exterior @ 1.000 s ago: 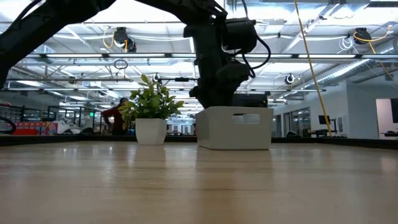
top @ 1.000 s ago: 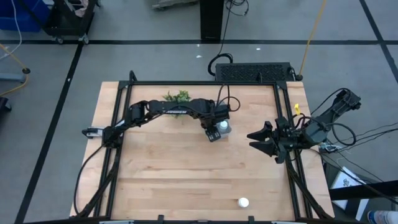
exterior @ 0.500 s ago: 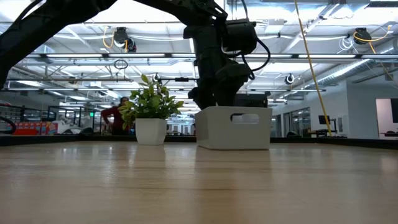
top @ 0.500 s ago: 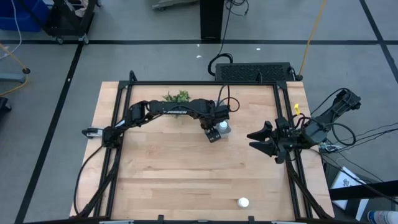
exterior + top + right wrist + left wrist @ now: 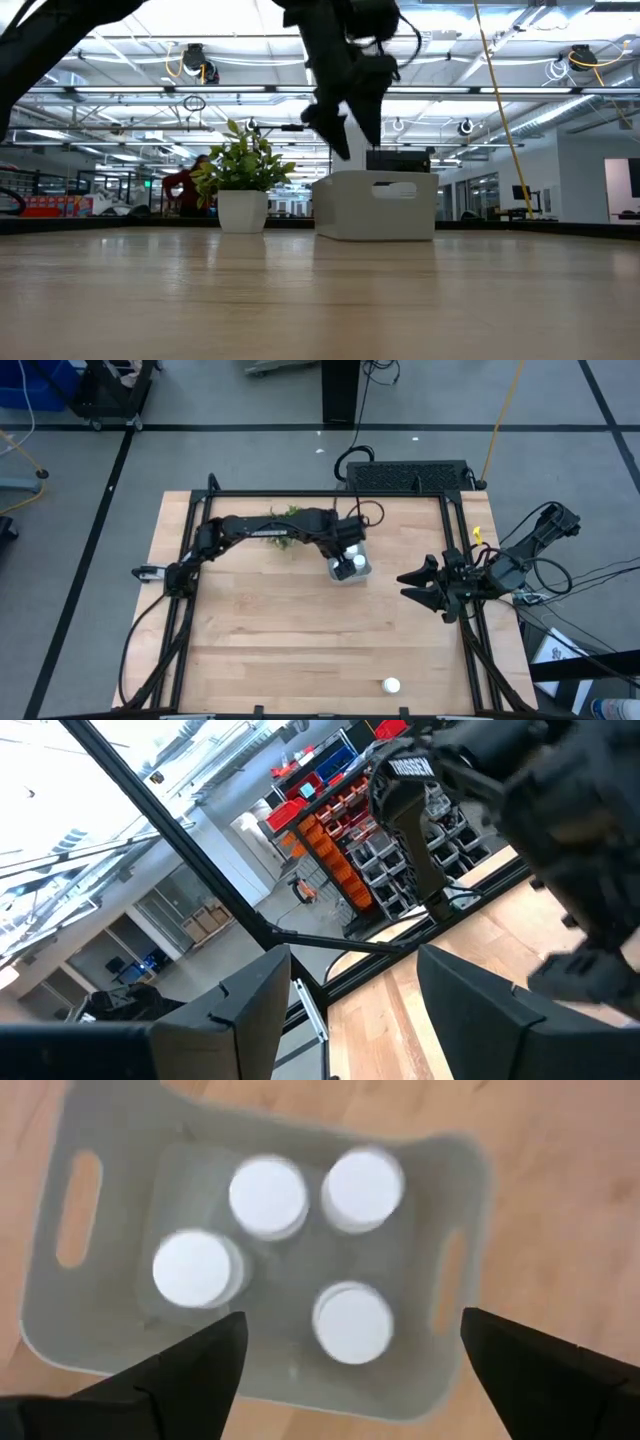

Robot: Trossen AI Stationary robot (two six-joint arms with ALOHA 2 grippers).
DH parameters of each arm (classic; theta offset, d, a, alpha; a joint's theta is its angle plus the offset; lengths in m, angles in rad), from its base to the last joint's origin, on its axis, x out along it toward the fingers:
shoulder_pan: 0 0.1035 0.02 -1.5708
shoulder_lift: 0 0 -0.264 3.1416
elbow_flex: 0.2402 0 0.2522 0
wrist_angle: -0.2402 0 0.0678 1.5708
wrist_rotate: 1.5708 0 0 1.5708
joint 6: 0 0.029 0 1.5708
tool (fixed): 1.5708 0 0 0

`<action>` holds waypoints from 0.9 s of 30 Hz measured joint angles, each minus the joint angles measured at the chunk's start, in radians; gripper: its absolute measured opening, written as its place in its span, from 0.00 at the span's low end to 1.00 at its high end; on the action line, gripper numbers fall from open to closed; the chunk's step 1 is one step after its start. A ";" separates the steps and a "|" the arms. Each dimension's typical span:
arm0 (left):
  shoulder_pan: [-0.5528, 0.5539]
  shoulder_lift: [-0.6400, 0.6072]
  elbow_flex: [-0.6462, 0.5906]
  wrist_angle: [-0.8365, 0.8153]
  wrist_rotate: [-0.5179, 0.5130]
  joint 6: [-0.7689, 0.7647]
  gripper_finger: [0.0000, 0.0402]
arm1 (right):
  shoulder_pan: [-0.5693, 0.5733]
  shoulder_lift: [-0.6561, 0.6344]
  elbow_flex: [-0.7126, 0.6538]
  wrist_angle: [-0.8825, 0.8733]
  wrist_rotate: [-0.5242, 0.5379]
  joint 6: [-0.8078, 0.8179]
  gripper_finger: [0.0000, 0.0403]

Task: Pick and place pill bottles into a basket
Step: Put the white pill bottle into the gray bin

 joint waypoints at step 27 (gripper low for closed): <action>-0.177 -0.616 0.002 0.391 0.112 -0.154 0.85 | -0.005 0.158 0.001 0.564 -0.085 -0.070 0.53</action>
